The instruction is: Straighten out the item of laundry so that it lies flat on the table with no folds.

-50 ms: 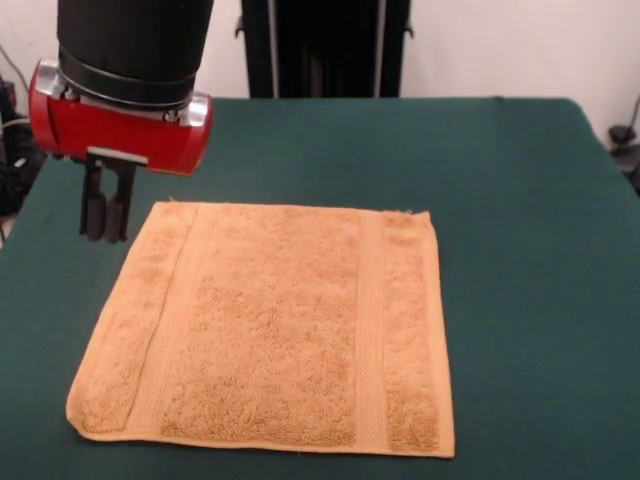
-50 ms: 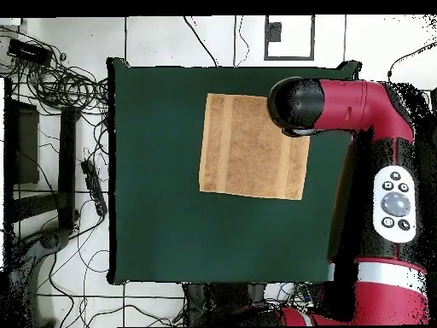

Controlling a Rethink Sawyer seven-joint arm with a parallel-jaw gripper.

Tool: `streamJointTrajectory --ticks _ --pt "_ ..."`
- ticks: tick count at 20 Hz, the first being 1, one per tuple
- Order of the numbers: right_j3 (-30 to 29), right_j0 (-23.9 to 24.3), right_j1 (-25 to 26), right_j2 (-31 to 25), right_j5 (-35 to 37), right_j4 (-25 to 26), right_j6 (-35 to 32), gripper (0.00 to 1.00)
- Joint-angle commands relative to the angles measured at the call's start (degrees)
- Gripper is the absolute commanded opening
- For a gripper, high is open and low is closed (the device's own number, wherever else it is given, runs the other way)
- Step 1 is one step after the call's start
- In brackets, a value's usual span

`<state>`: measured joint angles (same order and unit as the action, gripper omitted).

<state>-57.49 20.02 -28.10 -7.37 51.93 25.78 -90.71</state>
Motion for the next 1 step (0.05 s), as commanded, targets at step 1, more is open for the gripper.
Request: streamJointTrajectory --ticks 1 --pt "-4.82 -3.08 4.57 -5.23 -1.97 -0.49 1.07 0.0"
